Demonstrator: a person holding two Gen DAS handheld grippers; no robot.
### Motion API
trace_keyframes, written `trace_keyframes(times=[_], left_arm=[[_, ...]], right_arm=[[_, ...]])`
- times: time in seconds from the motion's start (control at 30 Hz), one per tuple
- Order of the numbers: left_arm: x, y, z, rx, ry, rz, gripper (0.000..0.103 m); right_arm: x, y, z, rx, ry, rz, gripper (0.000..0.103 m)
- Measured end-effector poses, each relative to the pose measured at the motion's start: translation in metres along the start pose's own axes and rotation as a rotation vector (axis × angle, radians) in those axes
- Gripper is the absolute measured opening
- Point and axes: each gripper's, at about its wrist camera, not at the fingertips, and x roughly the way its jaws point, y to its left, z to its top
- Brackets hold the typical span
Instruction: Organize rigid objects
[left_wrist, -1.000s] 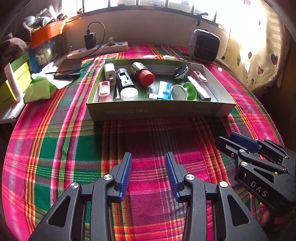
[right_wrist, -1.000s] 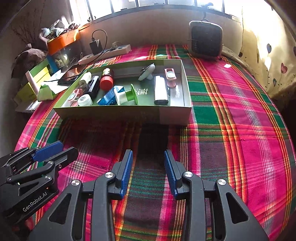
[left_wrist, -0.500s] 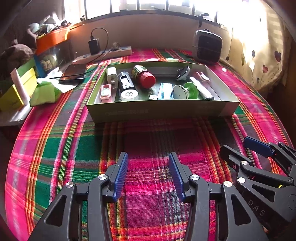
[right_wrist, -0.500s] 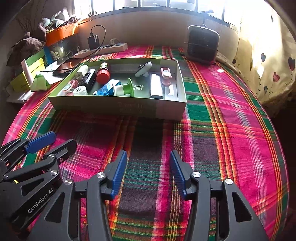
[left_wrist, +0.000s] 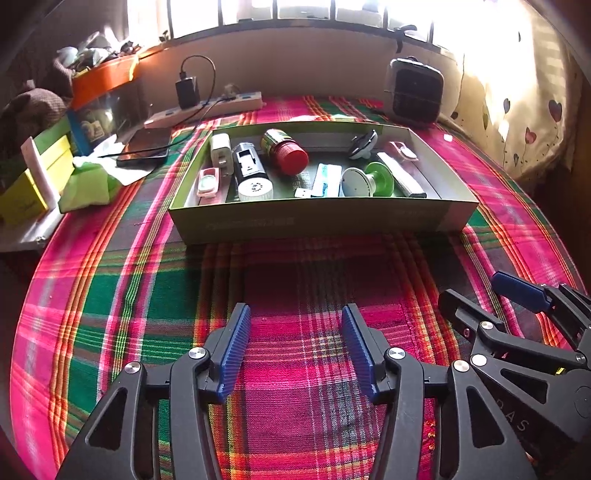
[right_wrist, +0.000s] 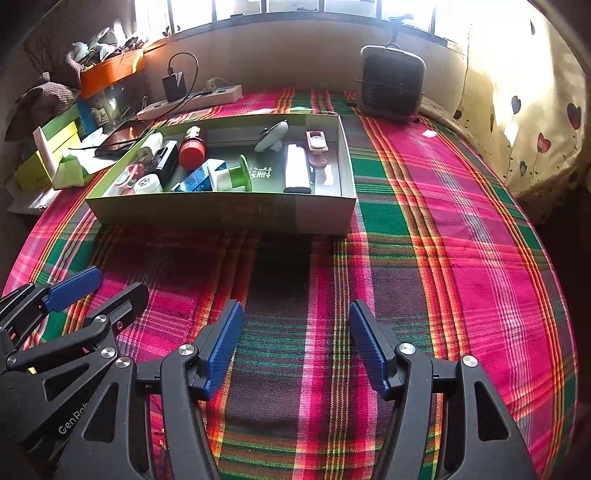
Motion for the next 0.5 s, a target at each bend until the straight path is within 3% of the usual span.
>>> trace_keyframes(times=[0.5], left_arm=[[-0.0001,0.0003,0.0003,-0.001,0.0,-0.001,0.051]], right_arm=[[0.0,0.0002,0.0,0.0,0.0,0.002,0.062]])
